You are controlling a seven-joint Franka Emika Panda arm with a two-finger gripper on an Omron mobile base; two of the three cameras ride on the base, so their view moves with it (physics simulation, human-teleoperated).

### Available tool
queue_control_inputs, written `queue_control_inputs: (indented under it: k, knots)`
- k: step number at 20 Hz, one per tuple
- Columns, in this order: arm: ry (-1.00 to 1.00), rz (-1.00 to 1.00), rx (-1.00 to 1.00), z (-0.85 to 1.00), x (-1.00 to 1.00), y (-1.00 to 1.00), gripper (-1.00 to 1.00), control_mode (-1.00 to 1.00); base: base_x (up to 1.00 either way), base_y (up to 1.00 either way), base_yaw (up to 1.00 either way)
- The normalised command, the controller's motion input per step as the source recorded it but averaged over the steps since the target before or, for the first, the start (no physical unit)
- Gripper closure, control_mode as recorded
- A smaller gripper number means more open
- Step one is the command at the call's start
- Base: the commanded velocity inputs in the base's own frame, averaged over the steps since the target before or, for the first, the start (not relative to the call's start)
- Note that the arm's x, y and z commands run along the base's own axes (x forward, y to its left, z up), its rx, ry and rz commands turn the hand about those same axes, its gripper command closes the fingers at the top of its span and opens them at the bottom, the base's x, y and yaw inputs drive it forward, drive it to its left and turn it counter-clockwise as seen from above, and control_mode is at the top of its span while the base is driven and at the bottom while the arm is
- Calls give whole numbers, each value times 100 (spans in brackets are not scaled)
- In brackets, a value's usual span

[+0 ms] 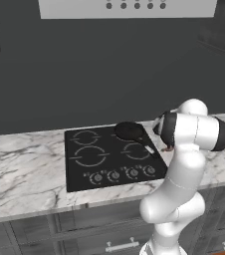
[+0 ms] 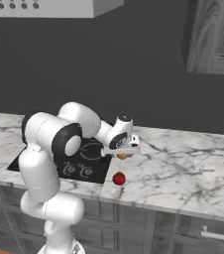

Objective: Place the pan on the rear right burner on the stove. Then place the tomato and the onion in the pan and turn on the rear right burner.

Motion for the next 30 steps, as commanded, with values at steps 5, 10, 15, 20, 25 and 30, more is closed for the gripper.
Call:
queue_control_inputs:
  k: [5, 10, 15, 20, 25, 30]
  knots:
    - [2, 0, 5, -14, 25, 0, -100, -100, 0, 0, 0]
    - [3, 0, 3, -8, 23, 0, 100, -100, 0, 0, 0]
    - [0, 0, 1, 36, 0, 3, 100, -100, 0, 0, 0]
    - [0, 0, 0, 79, 0, 30, 100, -100, 0, 0, 0]
    - [0, 0, 0, 44, 4, 56, 100, -100, 0, 0, 0]
    - [1, 0, 0, 13, 15, 58, 100, -100, 0, 0, 0]
